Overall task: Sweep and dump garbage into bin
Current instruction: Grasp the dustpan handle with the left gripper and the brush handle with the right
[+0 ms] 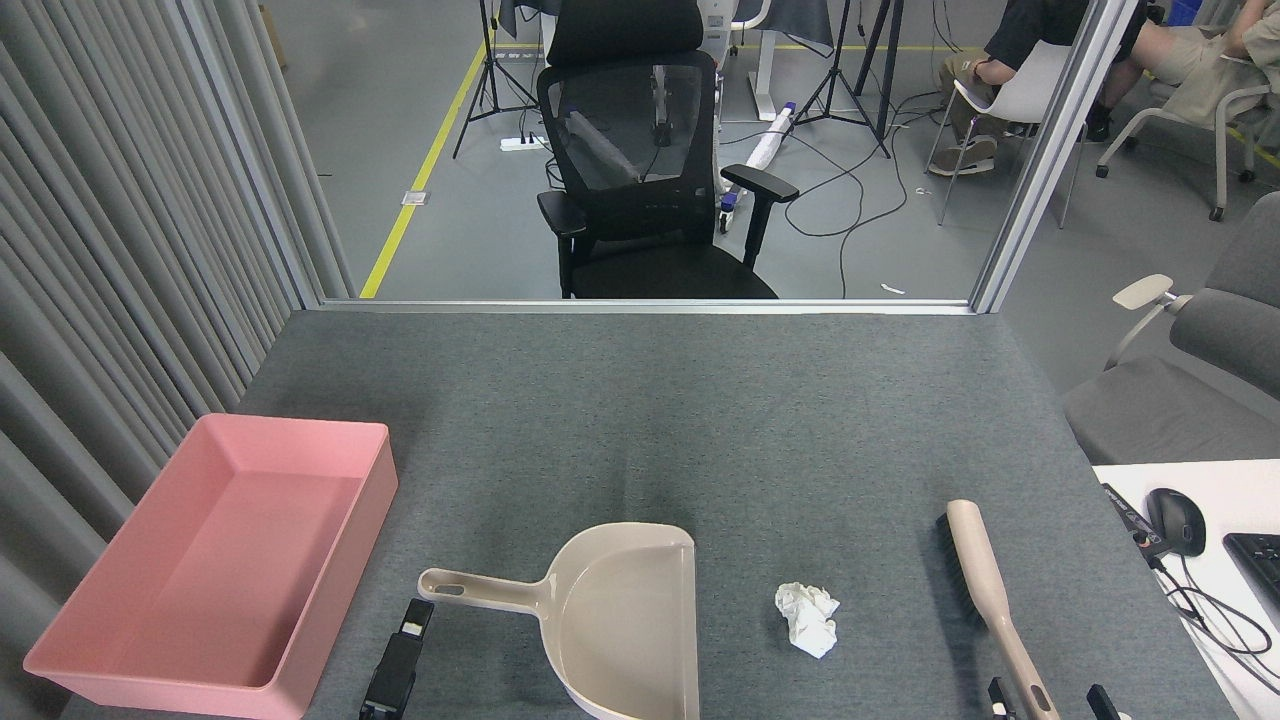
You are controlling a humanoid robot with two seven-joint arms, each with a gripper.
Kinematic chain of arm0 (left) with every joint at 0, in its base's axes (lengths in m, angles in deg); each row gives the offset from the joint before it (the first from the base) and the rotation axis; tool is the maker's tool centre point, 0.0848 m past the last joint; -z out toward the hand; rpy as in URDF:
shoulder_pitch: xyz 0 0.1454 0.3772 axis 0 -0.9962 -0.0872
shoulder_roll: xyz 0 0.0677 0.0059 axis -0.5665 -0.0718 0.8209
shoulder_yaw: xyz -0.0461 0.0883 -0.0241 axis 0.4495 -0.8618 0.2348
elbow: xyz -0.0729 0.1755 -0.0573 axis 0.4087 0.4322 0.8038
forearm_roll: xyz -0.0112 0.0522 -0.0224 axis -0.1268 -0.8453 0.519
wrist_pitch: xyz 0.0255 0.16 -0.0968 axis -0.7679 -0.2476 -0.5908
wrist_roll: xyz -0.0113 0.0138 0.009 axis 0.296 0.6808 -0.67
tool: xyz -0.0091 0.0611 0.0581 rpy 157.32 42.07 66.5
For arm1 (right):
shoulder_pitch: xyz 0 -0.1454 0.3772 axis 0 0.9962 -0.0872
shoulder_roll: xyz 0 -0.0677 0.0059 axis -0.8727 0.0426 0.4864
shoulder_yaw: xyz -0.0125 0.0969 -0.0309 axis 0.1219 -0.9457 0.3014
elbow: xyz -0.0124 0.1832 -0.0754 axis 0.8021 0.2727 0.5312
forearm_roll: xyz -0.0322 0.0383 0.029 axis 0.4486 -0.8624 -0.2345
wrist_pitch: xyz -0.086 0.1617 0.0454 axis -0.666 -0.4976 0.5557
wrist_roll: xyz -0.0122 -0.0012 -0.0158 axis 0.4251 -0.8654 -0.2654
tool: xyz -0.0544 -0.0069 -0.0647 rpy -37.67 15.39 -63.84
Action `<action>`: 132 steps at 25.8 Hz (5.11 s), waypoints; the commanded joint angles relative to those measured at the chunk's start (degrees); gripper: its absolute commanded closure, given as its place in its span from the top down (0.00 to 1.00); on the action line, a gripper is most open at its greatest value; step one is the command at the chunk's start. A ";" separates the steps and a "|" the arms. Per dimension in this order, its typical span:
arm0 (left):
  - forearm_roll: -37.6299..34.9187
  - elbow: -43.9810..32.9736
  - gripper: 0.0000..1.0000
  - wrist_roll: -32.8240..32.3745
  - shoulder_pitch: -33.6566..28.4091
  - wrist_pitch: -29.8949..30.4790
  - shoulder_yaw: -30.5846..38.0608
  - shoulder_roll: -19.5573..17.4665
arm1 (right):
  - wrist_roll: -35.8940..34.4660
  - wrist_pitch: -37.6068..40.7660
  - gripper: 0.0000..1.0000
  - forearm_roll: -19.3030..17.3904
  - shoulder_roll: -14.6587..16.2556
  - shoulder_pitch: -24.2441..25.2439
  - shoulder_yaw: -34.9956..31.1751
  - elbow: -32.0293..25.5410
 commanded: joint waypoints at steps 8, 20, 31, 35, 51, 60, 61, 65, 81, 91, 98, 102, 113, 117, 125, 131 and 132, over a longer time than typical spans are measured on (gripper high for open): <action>-0.03 -0.05 0.99 0.05 0.04 0.38 0.00 0.01 | 0.22 -0.16 0.99 0.38 -0.03 -1.14 0.50 1.15; -0.03 -0.31 0.99 0.05 0.04 0.47 0.09 0.01 | 0.22 -1.48 0.97 2.49 -0.03 -1.32 1.56 2.21; -0.03 -0.40 0.99 0.13 0.13 0.73 0.00 0.01 | 0.22 -1.75 0.91 2.57 1.38 -2.11 1.56 2.21; -0.03 -0.66 0.99 0.05 0.13 0.73 0.00 0.09 | 0.22 -1.83 0.91 2.57 1.47 -2.02 1.56 2.12; -0.03 -1.98 0.99 0.05 0.39 0.65 0.00 0.09 | 0.40 -1.75 0.84 4.24 1.64 -1.93 1.65 2.21; -0.03 -2.77 0.99 0.05 0.39 0.65 0.00 0.09 | 0.40 -1.75 0.82 4.33 1.64 -2.02 1.65 2.21; -0.03 -2.86 0.99 0.05 0.39 0.65 0.00 0.09 | 0.40 -1.75 0.82 4.24 1.64 -2.02 1.65 2.21; -0.03 -2.86 0.99 0.05 0.39 0.65 0.00 0.09 | 0.40 -1.75 0.72 4.33 1.64 -2.02 1.65 2.21; -0.03 -3.56 0.99 0.05 0.39 0.65 -0.09 0.09 | 0.40 -1.04 0.50 4.16 1.64 -1.93 1.65 2.21; -0.03 -3.65 0.99 0.05 0.39 0.65 -0.09 0.09 | 0.31 0.19 0.32 3.98 1.56 -1.84 1.65 2.12; -0.03 -3.83 0.99 -0.04 0.39 0.65 -0.09 0.09 | 0.31 0.63 0.24 3.89 1.64 -1.76 1.65 2.21; -0.03 -4.88 0.99 -0.04 0.39 0.21 -0.09 0.09 | 0.22 0.71 0.21 3.72 1.64 -1.67 1.65 2.12; -0.12 -3.83 0.99 -0.39 0.13 -0.32 -2.90 0.01 | 0.14 2.03 0.18 3.28 1.64 -1.84 1.30 2.03; -0.21 -0.49 1.00 0.05 0.57 -0.15 -2.81 0.18 | 0.14 2.12 0.18 3.19 1.56 -1.84 1.21 1.86; -0.21 3.82 0.99 -0.04 3.47 0.29 -2.99 0.44 | -0.30 2.21 0.17 3.19 1.21 -1.84 1.38 1.15; -0.30 8.92 0.99 -0.92 6.46 0.29 -4.13 0.44 | -0.48 3.18 0.17 3.10 1.12 -1.67 1.12 0.98; -0.30 9.27 0.99 -1.10 6.72 0.21 -4.31 0.44 | -0.57 3.26 0.17 3.10 1.12 -1.67 1.03 0.98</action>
